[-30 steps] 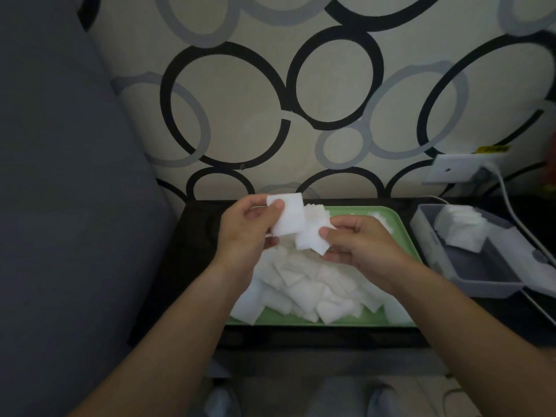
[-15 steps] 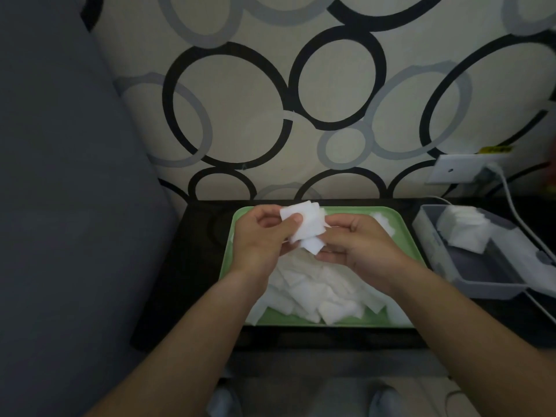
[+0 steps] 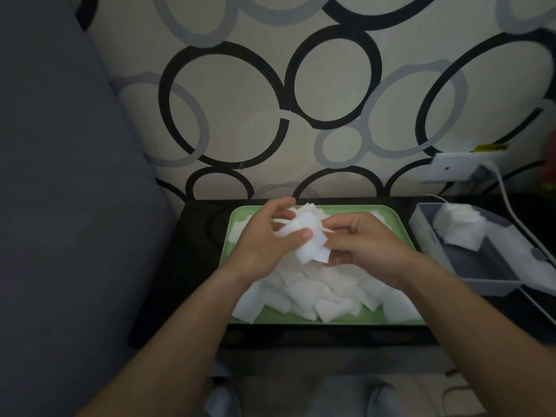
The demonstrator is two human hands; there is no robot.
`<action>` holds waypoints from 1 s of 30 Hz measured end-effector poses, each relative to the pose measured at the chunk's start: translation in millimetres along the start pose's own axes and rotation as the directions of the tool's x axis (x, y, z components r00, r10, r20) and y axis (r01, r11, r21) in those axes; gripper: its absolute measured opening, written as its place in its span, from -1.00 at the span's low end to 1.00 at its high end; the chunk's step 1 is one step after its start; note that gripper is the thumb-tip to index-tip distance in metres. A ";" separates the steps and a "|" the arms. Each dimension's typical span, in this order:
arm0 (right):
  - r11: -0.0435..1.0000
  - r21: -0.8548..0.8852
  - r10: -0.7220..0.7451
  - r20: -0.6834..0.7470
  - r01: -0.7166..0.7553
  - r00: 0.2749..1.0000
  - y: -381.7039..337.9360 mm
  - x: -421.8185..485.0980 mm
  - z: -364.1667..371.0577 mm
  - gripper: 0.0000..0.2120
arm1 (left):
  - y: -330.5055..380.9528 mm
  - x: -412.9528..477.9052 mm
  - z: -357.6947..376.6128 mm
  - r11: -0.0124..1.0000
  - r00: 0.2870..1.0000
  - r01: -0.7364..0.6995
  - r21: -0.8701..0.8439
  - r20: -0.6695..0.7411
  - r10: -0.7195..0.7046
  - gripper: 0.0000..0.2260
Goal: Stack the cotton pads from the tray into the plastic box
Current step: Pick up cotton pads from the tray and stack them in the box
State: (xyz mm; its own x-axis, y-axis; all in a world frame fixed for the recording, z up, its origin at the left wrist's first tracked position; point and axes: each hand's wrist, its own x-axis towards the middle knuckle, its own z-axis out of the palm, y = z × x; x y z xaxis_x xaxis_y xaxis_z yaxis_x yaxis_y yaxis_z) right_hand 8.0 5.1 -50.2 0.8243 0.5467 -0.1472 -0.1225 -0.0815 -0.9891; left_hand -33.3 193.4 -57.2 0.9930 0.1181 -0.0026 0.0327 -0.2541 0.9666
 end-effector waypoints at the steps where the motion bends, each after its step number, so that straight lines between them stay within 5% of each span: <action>1: 0.999 -0.040 0.003 0.024 -0.002 1.000 -1.2 -1.5 -1.8 -0.84 | -0.7 -0.7 -3.2 1.000 0.997 0.002 0.022 0.078 -0.004 -0.57; 4: 0.991 -0.132 0.027 0.054 -0.020 0.998 -3.3 -3.8 -4.7 -0.83 | -1.3 -2.8 -4.7 0.999 0.980 -0.028 0.016 0.196 0.025 -0.72; 15: 0.980 0.156 0.114 0.071 -0.124 0.991 -3.4 -4.1 -8.3 -0.79 | -0.8 -1.3 3.7 0.989 0.995 -0.100 -0.112 0.012 0.102 -0.82; 23: 0.978 0.209 0.053 -0.338 0.020 0.940 -1.5 2.8 -19.1 -0.84 | 1.4 2.7 -6.1 0.934 0.969 0.145 -0.326 -0.142 -0.200 -0.86; 30: 0.986 0.147 -0.056 -0.117 0.073 0.992 -12.4 -5.4 1.0 -0.82 | 4.1 -1.6 7.8 0.912 0.965 0.217 -0.347 -0.065 -0.254 -0.84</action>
State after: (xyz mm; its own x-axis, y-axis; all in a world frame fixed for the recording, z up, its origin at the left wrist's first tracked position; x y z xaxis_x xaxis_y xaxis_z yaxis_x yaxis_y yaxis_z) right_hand 4.6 4.0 -37.1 0.8889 0.4491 -0.0907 -0.1421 0.0820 -0.9865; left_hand -33.9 184.7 -55.3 0.9425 0.2411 -0.2316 0.2058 0.1274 0.9703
